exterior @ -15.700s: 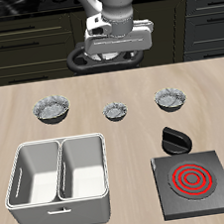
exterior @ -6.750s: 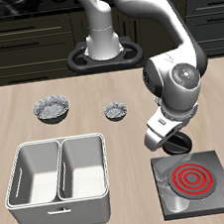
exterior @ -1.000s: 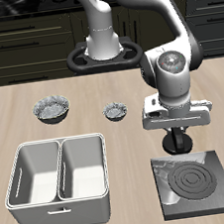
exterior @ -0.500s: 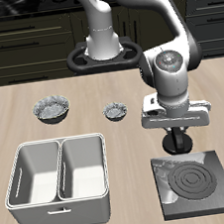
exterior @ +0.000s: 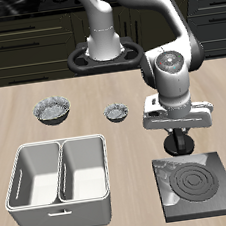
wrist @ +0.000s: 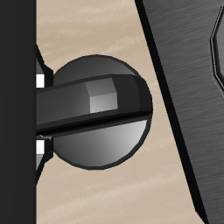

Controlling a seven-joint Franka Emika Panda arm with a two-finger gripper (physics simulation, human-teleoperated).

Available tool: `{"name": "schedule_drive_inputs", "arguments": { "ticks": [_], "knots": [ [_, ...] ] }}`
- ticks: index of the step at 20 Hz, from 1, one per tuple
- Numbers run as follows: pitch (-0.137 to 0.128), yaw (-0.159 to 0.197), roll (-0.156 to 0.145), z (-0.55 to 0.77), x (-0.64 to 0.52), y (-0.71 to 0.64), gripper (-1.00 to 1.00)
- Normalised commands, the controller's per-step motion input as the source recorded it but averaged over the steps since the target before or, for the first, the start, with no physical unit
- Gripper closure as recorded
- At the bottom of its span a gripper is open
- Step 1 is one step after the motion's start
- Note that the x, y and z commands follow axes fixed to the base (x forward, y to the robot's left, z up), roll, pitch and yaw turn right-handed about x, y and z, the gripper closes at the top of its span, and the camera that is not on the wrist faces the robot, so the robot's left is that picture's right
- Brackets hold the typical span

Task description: Turn off the flat stove and place the largest bowl on it

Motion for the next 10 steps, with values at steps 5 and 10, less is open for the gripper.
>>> {"name": "schedule_drive_inputs", "arguments": {
  "ticks": [5, 10],
  "knots": [
    [-0.006, -0.046, 0.026, 0.08, -0.04, 0.13, 1.00],
    [0.013, -0.039, 0.021, 0.01, -0.05, 0.07, 1.00]
  ]
}}
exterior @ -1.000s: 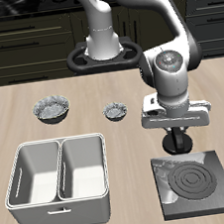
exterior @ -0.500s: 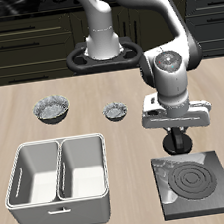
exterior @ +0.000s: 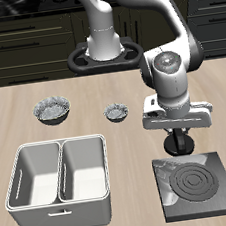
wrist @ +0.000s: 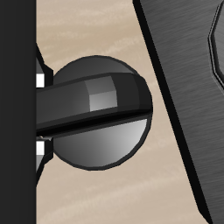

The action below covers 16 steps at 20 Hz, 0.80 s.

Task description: Turn off the flat stove and place the largest bowl on it

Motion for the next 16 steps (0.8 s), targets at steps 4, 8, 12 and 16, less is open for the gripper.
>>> {"name": "schedule_drive_inputs", "arguments": {
  "ticks": [4, 8, 12, 16],
  "knots": [
    [0.000, 0.018, 0.010, 0.01, -0.07, 0.05, 1.00],
    [-0.008, 0.007, 0.010, 0.08, -0.04, 0.03, 1.00],
    [-0.011, 0.036, 0.000, 0.05, -0.04, 0.04, 1.00],
    [-0.010, 0.002, -0.016, 0.04, 0.00, -0.01, 1.00]
  ]
}}
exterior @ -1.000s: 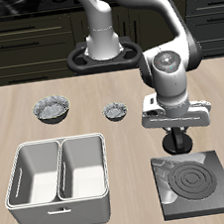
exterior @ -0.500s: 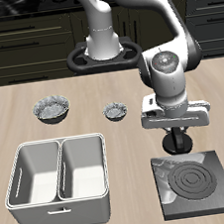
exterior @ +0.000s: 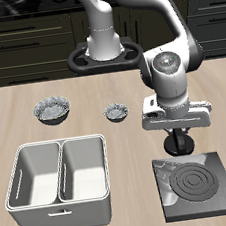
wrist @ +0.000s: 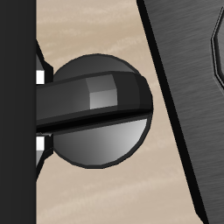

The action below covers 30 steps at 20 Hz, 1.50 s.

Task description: Turn off the flat stove and place the largest bowl on it

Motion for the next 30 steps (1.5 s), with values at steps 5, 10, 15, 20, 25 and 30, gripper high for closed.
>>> {"name": "schedule_drive_inputs", "arguments": {
  "ticks": [5, 10, 15, 20, 25, 30],
  "knots": [
    [-0.026, 0.031, 0.023, 0.04, -0.01, 0.04, -1.00],
    [-0.010, 0.011, 0.003, 0.05, 0.00, 0.01, -1.00],
    [-0.004, 0.010, -0.001, 0.02, -0.01, 0.02, -1.00],
    [-0.013, 0.020, -0.010, 0.07, -0.06, 0.00, -1.00],
    [-0.029, 0.042, -0.006, 0.16, -0.12, 0.04, -1.00],
    [-0.041, 0.066, -0.022, 0.26, -0.12, -0.06, -1.00]
  ]
}}
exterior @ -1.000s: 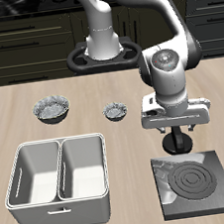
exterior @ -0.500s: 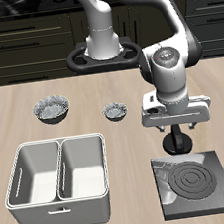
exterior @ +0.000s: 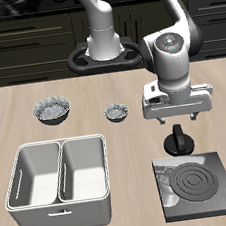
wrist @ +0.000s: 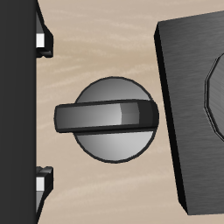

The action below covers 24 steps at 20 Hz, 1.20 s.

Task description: Turn off the flat stove and place the largest bowl on it

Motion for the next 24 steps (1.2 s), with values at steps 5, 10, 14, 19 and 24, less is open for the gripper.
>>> {"name": "schedule_drive_inputs", "arguments": {
  "ticks": [5, 10, 14, 19, 24],
  "knots": [
    [-0.035, 0.080, -0.036, 0.26, -0.07, -0.12, -1.00],
    [-0.019, 0.068, -0.029, 0.20, -0.06, -0.06, -1.00],
    [0.028, 0.137, -0.060, 0.17, -0.06, -0.07, -1.00],
    [0.005, 0.098, -0.052, 0.14, -0.09, -0.14, -1.00],
    [-0.014, 0.049, -0.031, 0.14, -0.09, -0.05, -1.00]
  ]
}}
